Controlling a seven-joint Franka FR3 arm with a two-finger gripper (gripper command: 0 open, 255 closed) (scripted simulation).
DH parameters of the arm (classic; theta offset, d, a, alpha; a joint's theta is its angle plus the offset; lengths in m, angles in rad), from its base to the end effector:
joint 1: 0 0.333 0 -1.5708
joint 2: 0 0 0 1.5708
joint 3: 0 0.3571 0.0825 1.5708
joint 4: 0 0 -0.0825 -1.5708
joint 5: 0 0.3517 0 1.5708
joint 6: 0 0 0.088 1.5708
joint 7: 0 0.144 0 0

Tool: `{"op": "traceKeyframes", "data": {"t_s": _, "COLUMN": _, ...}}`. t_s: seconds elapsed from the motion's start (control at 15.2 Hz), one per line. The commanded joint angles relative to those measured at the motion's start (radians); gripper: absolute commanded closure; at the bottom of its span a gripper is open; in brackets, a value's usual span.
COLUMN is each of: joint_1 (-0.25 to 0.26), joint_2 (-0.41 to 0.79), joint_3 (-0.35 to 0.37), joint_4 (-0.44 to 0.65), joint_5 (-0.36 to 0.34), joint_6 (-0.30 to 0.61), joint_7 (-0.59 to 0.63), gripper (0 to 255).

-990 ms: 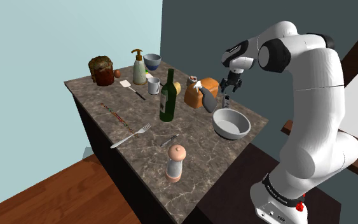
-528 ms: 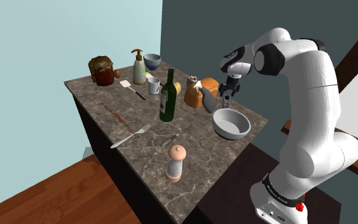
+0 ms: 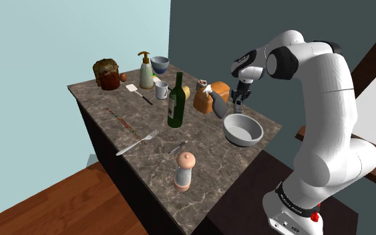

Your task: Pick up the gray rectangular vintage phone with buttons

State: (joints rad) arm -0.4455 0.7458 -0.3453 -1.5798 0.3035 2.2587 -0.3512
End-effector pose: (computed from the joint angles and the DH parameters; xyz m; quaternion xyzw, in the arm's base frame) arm 0.5282 -0.4577 0.2307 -0.9621 0.2725 0.0058 0.0033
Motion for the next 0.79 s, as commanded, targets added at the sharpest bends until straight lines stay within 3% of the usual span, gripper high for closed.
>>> {"op": "traceKeyframes", "data": {"t_s": 0.0, "joint_1": 0.000, "joint_2": 0.000, "joint_3": 0.000, "joint_4": 0.000, "joint_5": 0.000, "joint_6": 0.000, "joint_7": 0.000, "gripper": 255}}
{"op": "traceKeyframes", "data": {"t_s": 0.73, "joint_1": 0.011, "joint_2": -0.066, "joint_3": -0.019, "joint_4": 0.005, "joint_5": -0.023, "joint_6": -0.070, "joint_7": 0.012, "gripper": 255}}
